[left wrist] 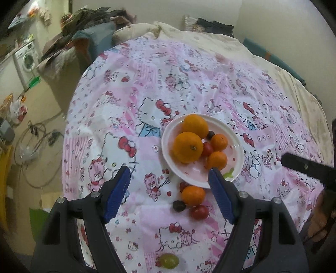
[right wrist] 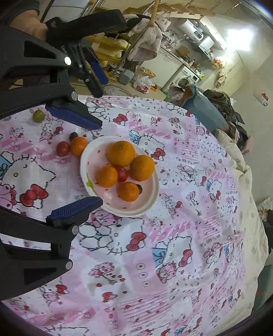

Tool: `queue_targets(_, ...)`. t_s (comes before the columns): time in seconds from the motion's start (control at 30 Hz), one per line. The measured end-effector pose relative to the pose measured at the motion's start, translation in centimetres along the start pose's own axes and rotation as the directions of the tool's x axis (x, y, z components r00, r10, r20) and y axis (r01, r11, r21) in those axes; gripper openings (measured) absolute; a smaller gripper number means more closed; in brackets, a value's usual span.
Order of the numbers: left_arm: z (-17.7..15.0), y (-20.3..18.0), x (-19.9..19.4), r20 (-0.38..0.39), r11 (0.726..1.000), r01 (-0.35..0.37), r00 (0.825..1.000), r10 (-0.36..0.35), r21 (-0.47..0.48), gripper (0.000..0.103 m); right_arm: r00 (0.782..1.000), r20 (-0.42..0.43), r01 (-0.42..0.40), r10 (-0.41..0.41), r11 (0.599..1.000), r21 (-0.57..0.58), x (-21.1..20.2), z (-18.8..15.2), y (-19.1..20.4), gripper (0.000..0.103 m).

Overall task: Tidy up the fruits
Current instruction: 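Grasp a dark grape with the left tool while the right tool grasps a cherry tomato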

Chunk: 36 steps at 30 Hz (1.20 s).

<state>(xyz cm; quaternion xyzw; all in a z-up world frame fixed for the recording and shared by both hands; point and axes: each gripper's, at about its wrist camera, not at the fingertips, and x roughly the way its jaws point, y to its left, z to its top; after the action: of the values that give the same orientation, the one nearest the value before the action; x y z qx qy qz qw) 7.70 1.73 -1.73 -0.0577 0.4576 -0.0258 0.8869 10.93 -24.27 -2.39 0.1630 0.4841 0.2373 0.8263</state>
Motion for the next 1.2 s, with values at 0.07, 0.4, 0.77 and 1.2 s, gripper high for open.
queue_targets(0.07, -0.3, 0.5, 0.1, -0.012, 0.999, -0.002, 1.000, 0.001, -0.033, 0.074, 1.000, -0.009, 0.003, -0.003, 1.000, 0.022, -0.1, -0.8, -0.3, 0.069)
queue_targets(0.4, -1.6, 3.1, 2.6, -0.112, 0.987, -0.027, 0.994, 0.009, -0.160, 0.073, 0.999, -0.047, 0.029, -0.025, 0.996, 0.090, 1.2, -2.5, -1.1, 0.069)
queue_targets(0.77, -4.5, -0.7, 8.0, -0.344, 1.000, 0.030, 0.939, -0.027, 0.003, 0.054, 0.997, -0.079, 0.028, -0.019, 0.993, 0.114, 2.4, -2.5, -1.3, 0.069)
queue_targets(1.2, -5.3, -3.4, 11.7, -0.396, 0.988, 0.010, 0.917, 0.051, 0.152, 0.034, 0.996, -0.086, 0.010, 0.001, 0.993, 0.120, 2.5, -2.4, -1.2, 0.069)
